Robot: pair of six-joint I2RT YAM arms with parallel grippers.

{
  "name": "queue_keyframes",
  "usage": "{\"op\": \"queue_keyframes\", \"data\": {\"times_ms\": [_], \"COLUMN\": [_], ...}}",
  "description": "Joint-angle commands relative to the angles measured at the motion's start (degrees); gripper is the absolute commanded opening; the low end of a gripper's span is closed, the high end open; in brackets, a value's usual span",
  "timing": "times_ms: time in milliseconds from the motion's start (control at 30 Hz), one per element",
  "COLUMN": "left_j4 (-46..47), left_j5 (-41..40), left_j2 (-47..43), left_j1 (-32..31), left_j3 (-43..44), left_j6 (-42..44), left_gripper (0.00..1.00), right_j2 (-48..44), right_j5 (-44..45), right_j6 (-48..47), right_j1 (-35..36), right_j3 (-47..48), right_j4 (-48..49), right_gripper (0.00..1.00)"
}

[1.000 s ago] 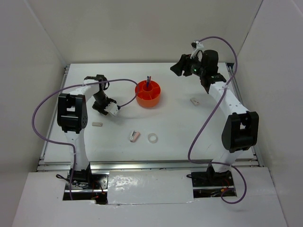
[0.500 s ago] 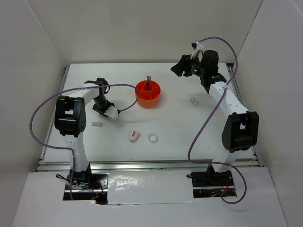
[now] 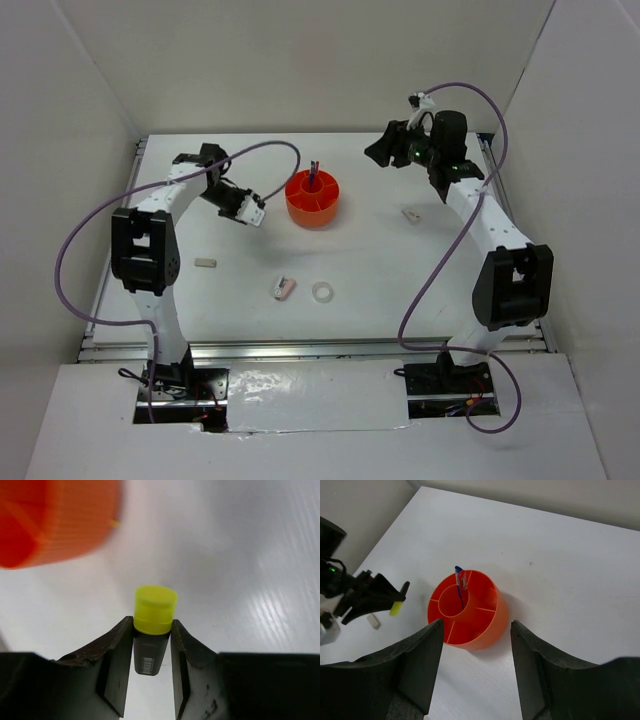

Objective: Sort the stationery into containers
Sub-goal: Pick up the pen from the center of the board, then place the pen in the storage box.

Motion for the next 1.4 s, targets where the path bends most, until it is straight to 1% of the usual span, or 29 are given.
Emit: {"op": "queue_keyframes", "data": {"times_ms": [0, 33, 67, 100, 133, 167, 200, 233, 267, 300, 333, 367, 400, 500, 533, 567, 600, 633, 700, 833, 967, 1367], "left_j4": [-2.92, -1.78, -0.21, 6.07, 10.4, 14.97, 20.15, 31.68, 38.76, 53.71, 63.43, 70.75, 82.31, 96.44, 106.84, 107.99, 110.18, 113.24, 113.19, 113.89, 112.84, 105.9], "left_j5": [23.21, 26.46, 31.81, 34.21, 36.32, 37.91, 39.84, 40.21, 40.3, 40.04, 39.68, 39.16, 37.24, 34.51, 33.8, 33.53, 32.92, 33.09, 32.91, 33.0, 33.18, 33.26], "left_j2": [-5.99, -6.52, -7.74, -8.45, -10.37, -11.52, -13.01, -14.42, -17.13, -17.85, -18.56, -18.3, -17.6, -11.73, -7.88, -5.84, -4.43, -1.72, 0.32, 3.67, 5.6, 10.79], "left_j1": [1.32, 2.02, 2.11, 2.46, 2.72, 2.64, 2.38, 1.68, 1.32, 0.62, 0.44, 0.44, 0.44, 0.88, 1.06, 1.14, 1.14, 0.88, -0.08, -0.61, -0.35, 0.79], "left_j3": [5.72, 6.42, 6.51, 5.56, 4.42, 2.93, -1.26, -3.83, -6.38, -11.45, -13.5, -16.05, -16.59, -14.85, -13.97, -11.18, -10.11, -9.05, -6.5, -3.51, -2.45, 0.27], "left_j6": [-11.08, -15.03, -23.95, -29.34, -40.71, -46.39, -51.15, -61.98, -68.53, -75.47, -89.37, -96.47, -107.68, -124.27, -135.46, -138.87, -144.04, -144.53, -142.7, -142.16, -139.97, -133.02], "left_gripper": [0.12, 0.12, 0.11, 0.11, 0.11, 0.1, 0.1, 0.09, 0.09, 0.08, 0.07, 0.06, 0.05, 0.05, 0.05, 0.05, 0.05, 0.05, 0.05, 0.05, 0.05, 0.07], "right_j2": [-4.23, -4.5, -4.68, -5.2, -5.29, -5.55, -5.73, -5.91, -5.91, -6.0, -5.91, -6.0, -6.0, -5.91, -5.91, -5.82, -5.73, -5.73, -5.65, -5.21, -4.77, -3.45], "right_j5": [-1.33, -1.33, -1.33, -1.33, -1.33, -1.33, -1.42, -1.33, -1.33, -1.42, -1.42, -1.33, -1.42, -1.5, -1.42, -1.42, -1.42, -1.5, -1.5, -1.68, -1.85, -1.86], "right_j6": [-0.18, -0.35, -0.35, -0.35, -0.18, -0.18, -0.18, -0.18, -0.18, -0.18, -0.18, -0.18, -0.18, 0.0, 0.0, -0.17, -0.35, -0.53, -0.79, -0.88, -0.88, -0.97], "right_j1": [-1.27, -1.45, -1.8, -1.89, -2.41, -2.68, -2.77, -3.03, -3.29, -3.38, -3.47, -3.56, -3.73, -3.82, -3.82, -3.99, -3.91, -4.0, -4.35, -4.79, -5.05, -4.96], "right_j3": [-0.9, -0.99, -1.17, -1.6, -1.78, -2.04, -2.39, -2.49, -2.75, -2.75, -2.75, -2.84, -2.84, -2.93, -2.93, -2.84, -2.84, -2.75, -2.75, -2.92, -3.1, -1.78], "right_j4": [-0.72, -0.72, -0.9, -0.98, -0.9, -0.98, -0.99, -0.99, -1.16, -1.33, -1.34, -1.34, -1.34, -1.16, -1.33, -1.42, -1.51, -1.95, -2.04, -2.22, -2.13, -2.83], "right_gripper": [0.63, 0.63, 0.62, 0.63, 0.62, 0.62, 0.62, 0.62, 0.62, 0.62, 0.62, 0.62, 0.62, 0.62, 0.62, 0.62, 0.62, 0.62, 0.62, 0.62, 0.62, 0.62]}}
